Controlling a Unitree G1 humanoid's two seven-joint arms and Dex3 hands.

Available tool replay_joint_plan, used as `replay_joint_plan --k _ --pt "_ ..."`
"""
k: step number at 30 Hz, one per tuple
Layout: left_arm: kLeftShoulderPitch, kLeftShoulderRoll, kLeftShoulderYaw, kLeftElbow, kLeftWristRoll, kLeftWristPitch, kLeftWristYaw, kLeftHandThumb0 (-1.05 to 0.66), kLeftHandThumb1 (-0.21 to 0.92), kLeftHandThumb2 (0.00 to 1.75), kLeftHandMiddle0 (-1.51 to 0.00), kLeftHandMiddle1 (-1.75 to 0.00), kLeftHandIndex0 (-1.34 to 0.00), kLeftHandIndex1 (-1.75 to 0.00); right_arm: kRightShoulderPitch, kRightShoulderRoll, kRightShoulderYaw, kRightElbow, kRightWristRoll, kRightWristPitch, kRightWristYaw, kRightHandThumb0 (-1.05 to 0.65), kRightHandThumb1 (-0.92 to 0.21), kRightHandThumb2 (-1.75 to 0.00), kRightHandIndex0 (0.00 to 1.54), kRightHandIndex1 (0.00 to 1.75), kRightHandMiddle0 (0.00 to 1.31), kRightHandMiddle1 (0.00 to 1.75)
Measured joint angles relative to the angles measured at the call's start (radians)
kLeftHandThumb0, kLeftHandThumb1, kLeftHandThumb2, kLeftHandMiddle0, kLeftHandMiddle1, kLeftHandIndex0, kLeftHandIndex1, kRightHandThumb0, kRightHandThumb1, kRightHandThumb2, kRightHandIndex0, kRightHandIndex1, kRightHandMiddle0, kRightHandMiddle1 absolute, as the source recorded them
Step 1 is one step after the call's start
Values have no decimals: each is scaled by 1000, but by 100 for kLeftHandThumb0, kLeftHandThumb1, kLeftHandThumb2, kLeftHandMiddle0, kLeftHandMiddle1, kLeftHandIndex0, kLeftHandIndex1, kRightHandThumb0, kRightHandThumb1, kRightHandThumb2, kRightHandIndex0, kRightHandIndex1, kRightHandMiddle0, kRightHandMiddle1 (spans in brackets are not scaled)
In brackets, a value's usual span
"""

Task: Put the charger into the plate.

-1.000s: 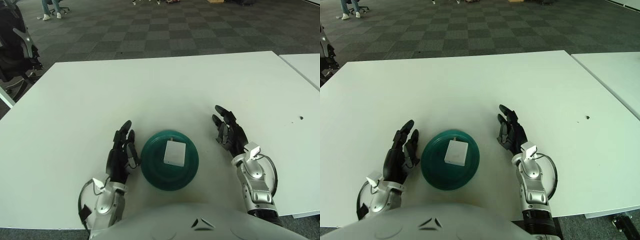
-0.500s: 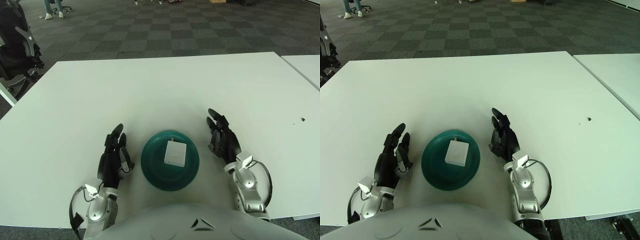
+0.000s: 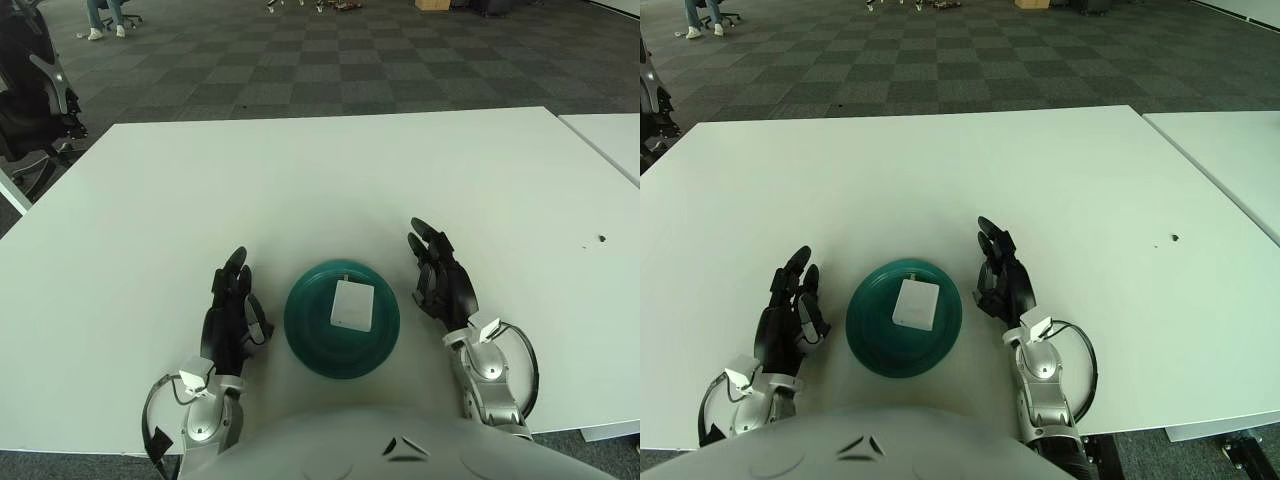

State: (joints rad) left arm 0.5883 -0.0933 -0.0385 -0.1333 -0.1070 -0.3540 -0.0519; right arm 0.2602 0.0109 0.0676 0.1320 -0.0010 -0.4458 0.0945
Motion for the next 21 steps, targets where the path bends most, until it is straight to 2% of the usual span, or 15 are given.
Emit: replay_joint_plan --k 8,21 --pt "-1 -23 -8 21 39 -33 36 -98 92 104 -12 0 0 -38 -6 12 14 7 -20 -18 -51 -95 -92 -94 1 0 0 6" --pt "-27 -47 -8 85 39 -116 51 -100 92 102 -11 0 0 -37 -5 0 35 10 -19 -76 -49 -95 -92 -98 0 0 1 4"
